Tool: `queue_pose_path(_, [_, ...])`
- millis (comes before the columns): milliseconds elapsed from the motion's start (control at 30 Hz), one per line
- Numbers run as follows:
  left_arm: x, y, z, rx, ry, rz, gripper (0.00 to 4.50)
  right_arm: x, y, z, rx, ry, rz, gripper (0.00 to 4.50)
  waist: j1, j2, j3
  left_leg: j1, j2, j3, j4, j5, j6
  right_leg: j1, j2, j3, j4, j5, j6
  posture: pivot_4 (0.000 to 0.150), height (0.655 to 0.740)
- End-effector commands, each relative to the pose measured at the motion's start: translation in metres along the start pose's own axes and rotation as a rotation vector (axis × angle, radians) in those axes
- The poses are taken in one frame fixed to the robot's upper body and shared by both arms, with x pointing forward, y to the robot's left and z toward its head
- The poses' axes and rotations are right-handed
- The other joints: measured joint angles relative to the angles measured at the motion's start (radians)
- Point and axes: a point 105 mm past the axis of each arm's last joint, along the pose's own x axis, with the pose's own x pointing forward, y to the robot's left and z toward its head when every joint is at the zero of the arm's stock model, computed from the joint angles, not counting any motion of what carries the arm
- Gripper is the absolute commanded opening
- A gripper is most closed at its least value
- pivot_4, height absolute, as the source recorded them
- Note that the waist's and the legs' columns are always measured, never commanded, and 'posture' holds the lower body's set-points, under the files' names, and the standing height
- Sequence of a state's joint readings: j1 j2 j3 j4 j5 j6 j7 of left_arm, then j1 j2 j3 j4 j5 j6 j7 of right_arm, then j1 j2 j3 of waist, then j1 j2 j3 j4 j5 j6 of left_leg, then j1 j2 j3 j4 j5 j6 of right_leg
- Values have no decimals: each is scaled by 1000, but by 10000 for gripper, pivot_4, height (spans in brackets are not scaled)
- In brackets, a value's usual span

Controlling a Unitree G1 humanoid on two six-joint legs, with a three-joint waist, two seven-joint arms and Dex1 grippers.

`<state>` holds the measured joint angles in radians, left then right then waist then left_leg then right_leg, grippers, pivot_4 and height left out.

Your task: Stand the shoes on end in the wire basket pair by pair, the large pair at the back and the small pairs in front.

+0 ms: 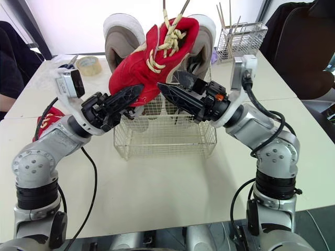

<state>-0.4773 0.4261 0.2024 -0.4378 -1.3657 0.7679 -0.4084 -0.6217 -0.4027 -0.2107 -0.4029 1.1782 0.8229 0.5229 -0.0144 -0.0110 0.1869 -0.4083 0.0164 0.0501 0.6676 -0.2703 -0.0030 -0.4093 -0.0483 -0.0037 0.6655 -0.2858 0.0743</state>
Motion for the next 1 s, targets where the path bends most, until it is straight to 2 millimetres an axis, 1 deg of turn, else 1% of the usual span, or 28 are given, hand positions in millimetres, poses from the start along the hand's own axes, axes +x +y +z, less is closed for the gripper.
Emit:
queue_pose_path(33, [5, -11, 5, 22, -24, -41, 2731, 14, 10, 13, -39, -56, 62, 44548, 0, 0, 0, 0, 0, 0, 0, 0, 0, 0, 0, 0, 0, 0, 0, 1500, 7400])
queue_pose_path(200, [5, -11, 4, 16, -27, -37, 2731, 17, 11, 20, -22, -101, 82, 44548, 3, 0, 0, 0, 0, 0, 0, 0, 0, 0, 0, 0, 0, 0, 0, 1500, 7400])
queue_pose_path(233, [5, -11, 4, 15, -27, -36, 2731, 17, 11, 21, -22, -103, 83, 42238, 3, 0, 0, 0, 0, 0, 0, 0, 0, 0, 0, 0, 0, 0, 0, 1500, 7400])
queue_pose_path(300, [5, -11, 3, 13, -27, -32, 2731, 17, 11, 23, -22, -105, 83, 36823, 2, 0, 0, 0, 0, 0, 0, 0, 0, 0, -1, 0, 0, 0, 0, 1500, 7400])
queue_pose_path(367, [5, -11, 2, 10, -27, -28, 2731, 16, 11, 26, -18, -119, 86, 27887, 2, 0, 0, 0, 0, 0, 0, 0, 0, 0, 0, 0, 0, 0, 0, 1500, 7400])
queue_pose_path(433, [4, -11, 2, 9, -27, -25, 2731, 16, 11, 29, -15, -129, 89, 17969, 1, 0, 0, 0, 0, 0, 0, 0, 0, 0, 0, 0, 0, 0, 0, 1500, 7400])
queue_pose_path(467, [4, -11, 2, 9, -27, -24, 2731, 15, 11, 30, -14, -132, 90, 14063, 1, 0, 0, 0, 0, 0, 0, 0, 0, 0, 0, 0, 0, 0, 0, 1500, 7400])
queue_pose_path(500, [4, -11, 1, 9, -25, -23, 2731, 16, 11, 32, -12, -140, 93, 8881, 1, 0, 0, 0, 0, 0, 0, 0, 0, 0, 0, 0, 0, 0, 0, 1500, 7400])
queue_pose_path(533, [4, -11, 1, 12, -21, -20, 2731, 16, 11, 33, -15, -139, 96, 5479, 0, 0, 0, 0, 0, 0, 0, 0, 0, 0, 0, 0, 0, 0, 0, 1500, 7400])
queue_pose_path(567, [4, -11, 0, 17, -17, -17, 2731, 16, 11, 33, -20, -133, 97, 2892, 0, 0, 0, 0, 0, 0, 0, 0, 0, 0, 0, 0, 0, 0, 0, 1500, 7400])
queue_pose_path(633, [3, -10, 0, 38, -3, -6, 2731, 17, 11, 31, -32, -110, 90, 2544, 1, 0, 0, 0, 0, 0, 0, 0, 0, 0, 0, 0, 0, 0, 0, 1500, 7400])
queue_pose_path(700, [2, -7, -1, 55, 8, 14, 13207, 17, 11, 31, -39, -95, 87, 2544, 1, 0, 0, 0, 0, 0, 0, 0, 0, 0, 0, 0, 0, 0, 0, 1500, 7400])
queue_pose_path(733, [0, -7, 0, 56, 18, 14, 16648, 17, 11, 31, -42, -89, 90, 2544, 1, 0, 0, 0, 0, 0, 0, 0, 0, 0, 0, 0, 0, 0, 0, 1500, 7400])
queue_pose_path(767, [-1, -6, 1, 56, 25, 13, 21603, 17, 11, 32, -46, -82, 92, 2544, 1, 0, 0, 0, 0, 0, 0, 0, 0, 0, 0, 0, 0, 0, 0, 1500, 7400])
queue_pose_path(867, [-7, -6, 8, 99, 45, 31, 36245, 14, 11, 34, -72, -38, 97, 2544, 1, 0, 0, 0, 0, 0, 0, 0, 0, 0, 0, 0, -1, 0, 0, 1500, 7400])
queue_pose_path(900, [-9, -7, 11, 114, 52, 32, 41820, 13, 11, 35, -86, -16, 96, 2544, 1, 0, 0, 0, 0, 0, 0, 0, 0, 0, 0, 0, -1, 0, 0, 1500, 7400])
queue_pose_path(933, [-11, -8, 13, 122, 57, 29, 44417, 12, 10, 35, -100, 2, 95, 2544, 1, 0, 0, 0, 0, 0, 0, 0, 0, 0, 0, 0, -1, 0, 0, 1500, 7400])
queue_pose_path(1000, [-15, -11, 17, 140, 79, 27, 44417, 8, 7, 36, -142, 60, 91, 2544, 1, 0, 0, 0, 0, 0, -1, 0, 0, 0, 0, 0, -1, 0, 0, 1500, 7400])
